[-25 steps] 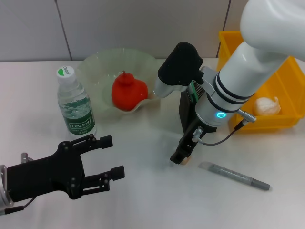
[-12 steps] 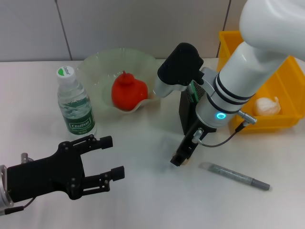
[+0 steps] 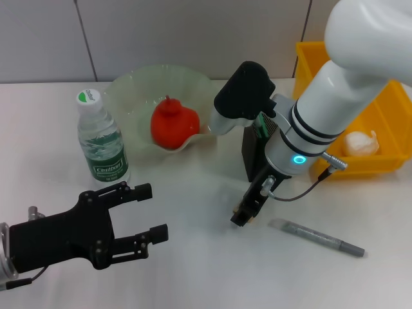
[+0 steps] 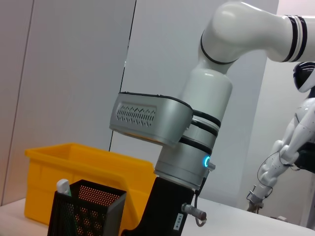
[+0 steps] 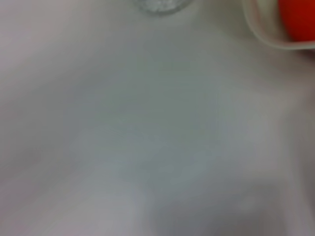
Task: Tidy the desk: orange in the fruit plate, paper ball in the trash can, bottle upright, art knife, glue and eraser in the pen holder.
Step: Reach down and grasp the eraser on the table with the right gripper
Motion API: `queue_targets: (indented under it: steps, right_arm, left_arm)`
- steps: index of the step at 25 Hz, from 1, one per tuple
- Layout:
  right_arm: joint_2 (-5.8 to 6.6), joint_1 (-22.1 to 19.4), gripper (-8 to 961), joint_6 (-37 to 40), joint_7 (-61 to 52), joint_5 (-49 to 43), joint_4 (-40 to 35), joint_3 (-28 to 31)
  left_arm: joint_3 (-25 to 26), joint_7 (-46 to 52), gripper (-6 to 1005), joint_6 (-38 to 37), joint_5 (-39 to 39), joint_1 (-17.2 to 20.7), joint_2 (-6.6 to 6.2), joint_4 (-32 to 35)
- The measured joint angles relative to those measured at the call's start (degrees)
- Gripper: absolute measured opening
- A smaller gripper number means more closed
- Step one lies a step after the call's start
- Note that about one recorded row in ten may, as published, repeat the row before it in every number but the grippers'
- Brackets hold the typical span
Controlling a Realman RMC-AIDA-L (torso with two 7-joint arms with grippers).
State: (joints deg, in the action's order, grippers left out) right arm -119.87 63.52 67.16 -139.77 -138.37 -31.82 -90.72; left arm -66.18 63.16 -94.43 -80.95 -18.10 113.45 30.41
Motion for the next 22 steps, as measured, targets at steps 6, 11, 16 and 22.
queue_targets:
  steps: [6, 11, 16, 22]
  right_arm:
    - [-0.02, -0.14, 537, -0.31, 0.16, 0.23, 0.00, -0.69]
    - [-0.02, -0.57, 514, -0.74, 0.25, 0.26, -0.04, -1.24]
    - [-0.02, -0.88, 470, -1.00, 0.27, 0.29, -0.16, -1.58]
    - [-0.02, -0.97, 381, -1.00, 0.29, 0.30, -0.70, -1.58]
  left_arm:
    - [0.00, -0.34, 812, -0.05, 0.00, 0.18, -0.09, 0.00]
    - [0.00, -0.47, 812, -0.06, 0.00, 0.18, -0.08, 0.00]
    - [0.00, -0.49, 812, -0.06, 0.00, 0.17, -0.08, 0.00]
    - [0.00, -0.50, 813, -0.06, 0.02, 0.17, -0.22, 0.00]
